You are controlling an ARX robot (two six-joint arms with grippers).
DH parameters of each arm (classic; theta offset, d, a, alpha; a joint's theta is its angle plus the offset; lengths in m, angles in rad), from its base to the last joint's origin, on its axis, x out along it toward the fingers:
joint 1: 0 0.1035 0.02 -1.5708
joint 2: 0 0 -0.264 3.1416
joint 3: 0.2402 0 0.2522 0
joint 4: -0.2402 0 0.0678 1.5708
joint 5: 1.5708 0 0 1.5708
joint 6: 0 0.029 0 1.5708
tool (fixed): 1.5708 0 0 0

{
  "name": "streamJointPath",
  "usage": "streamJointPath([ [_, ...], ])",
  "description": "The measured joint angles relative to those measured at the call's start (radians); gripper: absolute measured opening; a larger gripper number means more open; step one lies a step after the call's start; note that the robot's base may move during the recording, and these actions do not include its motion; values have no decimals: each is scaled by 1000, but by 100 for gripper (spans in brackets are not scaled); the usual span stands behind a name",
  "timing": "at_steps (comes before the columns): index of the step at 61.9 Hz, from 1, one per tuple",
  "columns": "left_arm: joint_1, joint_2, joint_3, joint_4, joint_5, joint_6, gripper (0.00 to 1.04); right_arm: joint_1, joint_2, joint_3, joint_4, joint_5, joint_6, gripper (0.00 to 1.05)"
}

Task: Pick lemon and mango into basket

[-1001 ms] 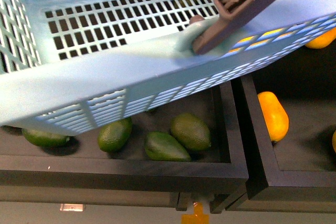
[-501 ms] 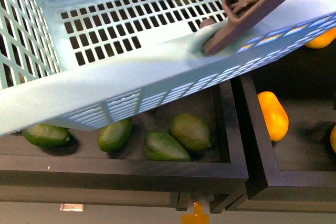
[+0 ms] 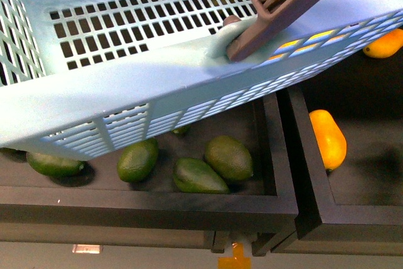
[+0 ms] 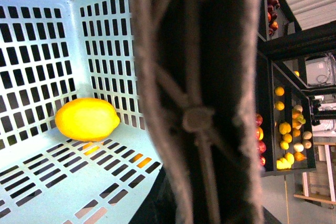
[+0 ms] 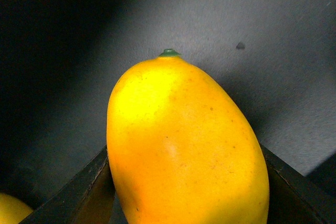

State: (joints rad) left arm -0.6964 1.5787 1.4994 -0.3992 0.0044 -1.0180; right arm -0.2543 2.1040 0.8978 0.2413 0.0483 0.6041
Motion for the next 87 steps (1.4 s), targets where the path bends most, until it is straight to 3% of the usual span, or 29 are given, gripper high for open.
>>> streamJointPath([
  [23,0,0,0,0,6,0,5,-76,-525,-118,-95,-188,-138,63],
  [40,0,0,0,0,6,0,5,-48,-906,-132,-185,-274,-56,63],
  [50,0,0,0,0,3,0,5,62,-1024,-93,-191,-234,6,63],
  [75,0,0,0,0,5,0,5,512,-920,-2,-116,39,-68,63],
  [87,0,0,0,0,3,0,5,618,-790,59,-93,112,-124,63],
])
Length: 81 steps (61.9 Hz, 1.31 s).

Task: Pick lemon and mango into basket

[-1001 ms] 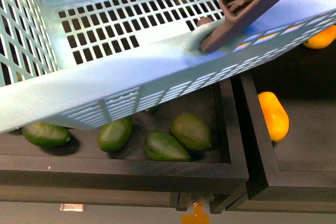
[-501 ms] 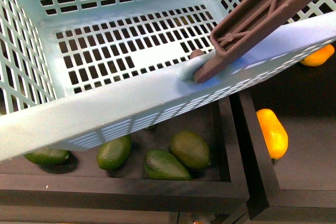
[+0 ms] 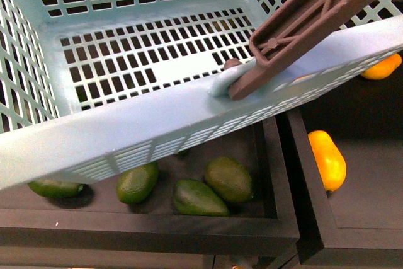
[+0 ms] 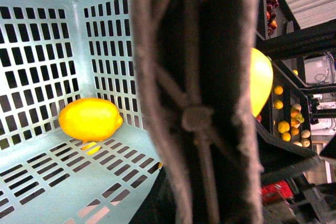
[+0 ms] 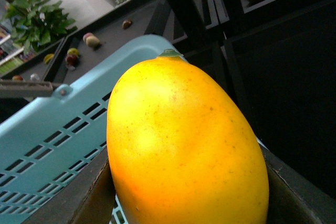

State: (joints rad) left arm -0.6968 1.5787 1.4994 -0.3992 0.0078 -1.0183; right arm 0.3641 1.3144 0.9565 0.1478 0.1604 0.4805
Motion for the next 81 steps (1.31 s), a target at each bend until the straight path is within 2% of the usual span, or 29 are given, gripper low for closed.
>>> streamJointPath([
  [8,0,0,0,0,1,0,5,18,51,40,0,27,-19,64],
  [11,0,0,0,0,0,0,5,22,64,52,0,39,-26,74],
  [22,0,0,0,0,0,-1,5,19,70,61,0,55,-33,97],
  [37,0,0,0,0,-1,-4,5,-42,18,10,-1,29,-28,96],
  [49,1,0,0,0,-5,-3,5,-195,-151,-130,-24,21,-26,96],
  [54,0,0,0,0,0,-3,5,-233,-190,-167,-28,28,-26,96],
  [56,0,0,0,0,1,-3,5,-242,-198,-183,4,14,-56,94],
  [61,-4,0,0,0,8,-4,5,-251,-227,-289,219,-48,-219,80],
  [65,-5,0,0,0,14,-5,5,-256,-256,-372,318,-65,-329,70],
  [78,-3,0,0,0,-1,-5,5,-286,-363,-559,405,-85,-447,37],
  [81,-2,0,0,0,-4,-4,5,-296,-391,-605,417,-95,-456,26],
])
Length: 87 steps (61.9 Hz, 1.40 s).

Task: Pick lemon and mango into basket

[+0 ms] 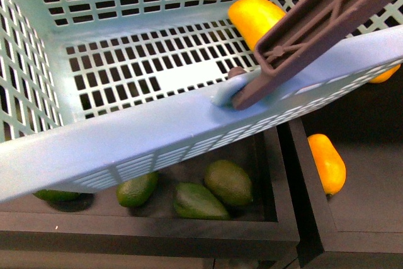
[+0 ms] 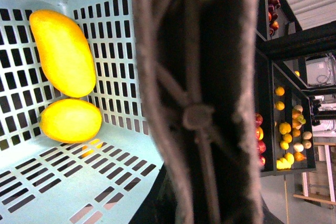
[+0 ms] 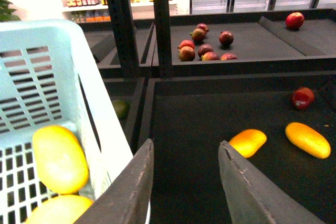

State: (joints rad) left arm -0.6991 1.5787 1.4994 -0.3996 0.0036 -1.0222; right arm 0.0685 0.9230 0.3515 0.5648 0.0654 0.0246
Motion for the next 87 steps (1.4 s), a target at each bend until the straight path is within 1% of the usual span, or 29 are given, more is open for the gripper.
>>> streamJointPath([
  [3,0,0,0,0,1,0,5,-39,-30,-42,6,-55,-6,16],
  [8,0,0,0,0,5,-1,5,-62,-69,-87,13,-59,-12,2],
  [24,0,0,0,0,8,-2,5,-66,-179,-188,6,-63,-18,2],
  [37,0,0,0,0,7,-2,5,-67,-299,-257,-45,-63,-18,2],
  [62,0,0,0,0,8,-2,5,-67,-483,-315,-171,-63,-18,2],
  [69,0,0,0,0,8,-2,5,-67,-507,-334,-153,-63,-19,2],
  [87,0,0,0,0,6,-2,5,-67,-626,-334,-267,-64,-19,2],
])
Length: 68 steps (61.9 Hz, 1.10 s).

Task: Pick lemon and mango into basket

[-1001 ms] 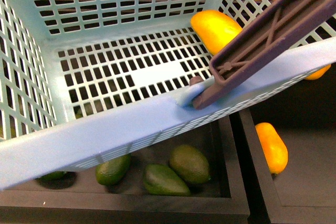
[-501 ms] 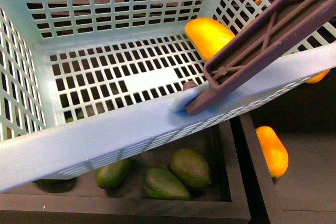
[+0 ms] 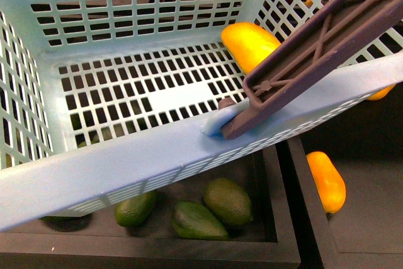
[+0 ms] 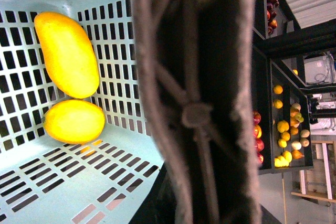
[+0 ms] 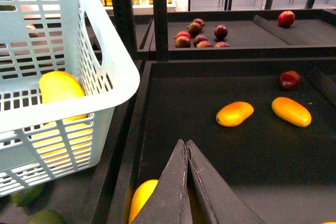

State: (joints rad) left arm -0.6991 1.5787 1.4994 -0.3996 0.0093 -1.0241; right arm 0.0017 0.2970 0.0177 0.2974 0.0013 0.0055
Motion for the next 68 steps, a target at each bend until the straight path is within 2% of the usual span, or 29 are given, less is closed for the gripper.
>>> streamJointPath([
  [24,0,0,0,0,2,0,5,0,-122,0,-122,0,0,2],
  [29,0,0,0,0,2,0,5,0,-259,0,-283,0,0,2],
  [39,1,0,0,0,2,0,5,0,-290,0,-296,0,-2,3],
  [68,1,0,0,0,2,0,5,0,-291,0,-296,0,-2,77],
])
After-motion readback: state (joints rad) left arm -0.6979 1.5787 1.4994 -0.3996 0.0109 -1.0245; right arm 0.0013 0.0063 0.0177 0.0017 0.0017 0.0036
